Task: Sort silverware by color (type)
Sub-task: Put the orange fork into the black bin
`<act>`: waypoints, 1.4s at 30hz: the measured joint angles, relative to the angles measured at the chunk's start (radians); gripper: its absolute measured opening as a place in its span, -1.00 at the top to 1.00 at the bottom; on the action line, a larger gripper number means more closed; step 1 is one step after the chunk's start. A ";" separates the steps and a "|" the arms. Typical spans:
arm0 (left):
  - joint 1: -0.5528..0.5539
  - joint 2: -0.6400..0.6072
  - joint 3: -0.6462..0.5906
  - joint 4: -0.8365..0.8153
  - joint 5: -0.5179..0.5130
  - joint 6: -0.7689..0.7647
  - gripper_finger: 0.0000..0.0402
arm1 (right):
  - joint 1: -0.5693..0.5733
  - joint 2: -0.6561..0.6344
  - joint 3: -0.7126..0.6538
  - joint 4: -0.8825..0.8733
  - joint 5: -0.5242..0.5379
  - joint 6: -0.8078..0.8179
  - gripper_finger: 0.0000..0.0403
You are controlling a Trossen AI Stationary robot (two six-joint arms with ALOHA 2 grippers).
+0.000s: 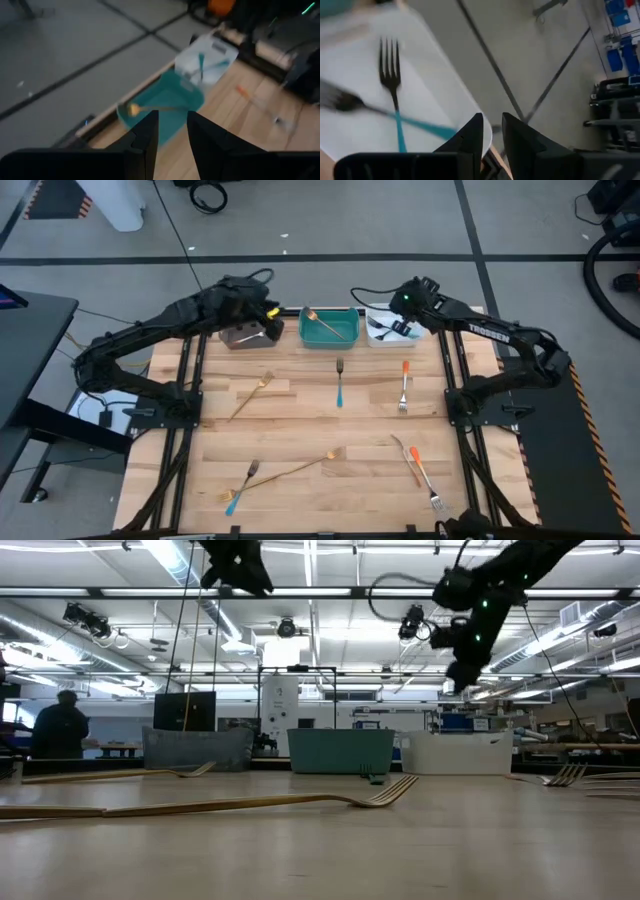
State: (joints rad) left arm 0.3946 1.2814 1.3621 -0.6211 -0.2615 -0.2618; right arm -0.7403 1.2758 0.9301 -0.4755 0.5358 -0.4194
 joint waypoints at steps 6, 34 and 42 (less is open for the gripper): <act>-0.005 0.078 0.000 -0.142 0.000 -0.016 0.44 | 0.069 -0.083 0.061 -0.001 -0.068 0.216 0.60; -0.006 0.147 0.000 -0.113 0.001 0.227 0.44 | 0.665 -0.197 0.155 -0.838 -0.622 1.548 0.62; -0.003 0.147 0.000 -0.108 0.001 0.233 0.44 | 0.892 -0.063 0.155 -0.832 -0.607 1.792 0.62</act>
State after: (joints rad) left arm 0.3919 1.4281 1.3617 -0.7294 -0.2607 -0.0288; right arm 0.1512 1.2129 1.0847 -1.3071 -0.0711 1.3726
